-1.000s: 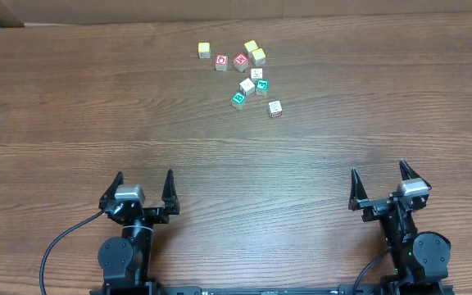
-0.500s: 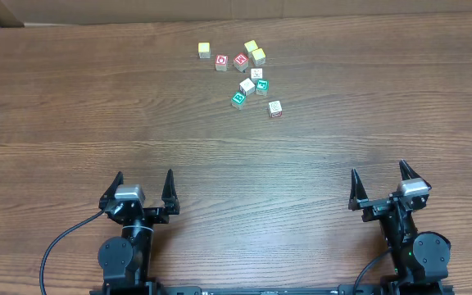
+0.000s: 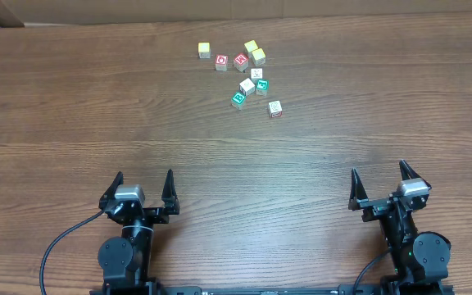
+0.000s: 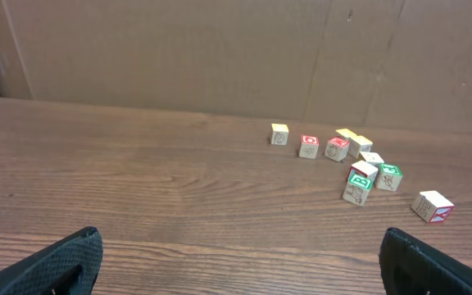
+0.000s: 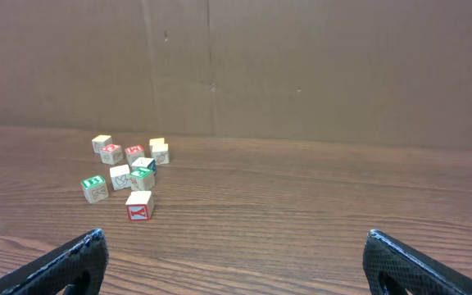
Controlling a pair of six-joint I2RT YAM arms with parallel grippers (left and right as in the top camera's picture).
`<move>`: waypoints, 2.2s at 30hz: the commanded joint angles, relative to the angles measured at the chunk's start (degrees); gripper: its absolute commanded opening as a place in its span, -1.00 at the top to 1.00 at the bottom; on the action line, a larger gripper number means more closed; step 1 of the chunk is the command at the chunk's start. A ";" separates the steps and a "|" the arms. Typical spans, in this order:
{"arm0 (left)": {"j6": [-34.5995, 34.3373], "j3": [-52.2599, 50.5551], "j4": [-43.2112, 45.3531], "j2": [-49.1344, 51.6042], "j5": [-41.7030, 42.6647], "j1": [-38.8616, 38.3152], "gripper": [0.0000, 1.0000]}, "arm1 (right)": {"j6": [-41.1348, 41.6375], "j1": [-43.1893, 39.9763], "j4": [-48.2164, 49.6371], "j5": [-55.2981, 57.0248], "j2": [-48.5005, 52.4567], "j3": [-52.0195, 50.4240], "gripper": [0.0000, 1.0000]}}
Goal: Flip 5 blocks
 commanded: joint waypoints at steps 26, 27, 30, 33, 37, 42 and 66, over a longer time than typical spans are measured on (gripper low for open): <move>-1.77 5.35 0.94 -0.50 13.11 -0.46 -1.00 | 6.78 -0.15 0.31 0.07 -0.46 3.41 -1.00; -2.27 7.74 -1.27 -0.44 12.96 -0.37 -1.00 | 7.67 -0.15 -0.87 0.07 -0.44 4.87 -1.00; -3.37 15.85 -10.54 1.05 12.22 -0.33 -1.00 | 9.25 -0.15 -7.78 0.07 0.68 11.23 -1.00; -3.28 26.25 -20.17 6.10 12.11 -0.33 -0.99 | 9.33 -0.15 -15.47 -0.11 4.76 20.02 -1.00; -1.40 44.89 -32.63 19.06 12.35 -0.33 -0.99 | 13.09 -0.15 -23.06 -2.60 17.03 35.89 -1.00; 0.94 68.11 -49.20 36.39 12.33 -0.33 -1.00 | 10.73 -0.15 -41.31 -4.24 35.41 59.71 -1.00; 2.38 107.58 -75.56 87.36 17.86 -0.35 0.92 | 10.32 4.42 -79.69 -17.03 101.42 118.97 -0.06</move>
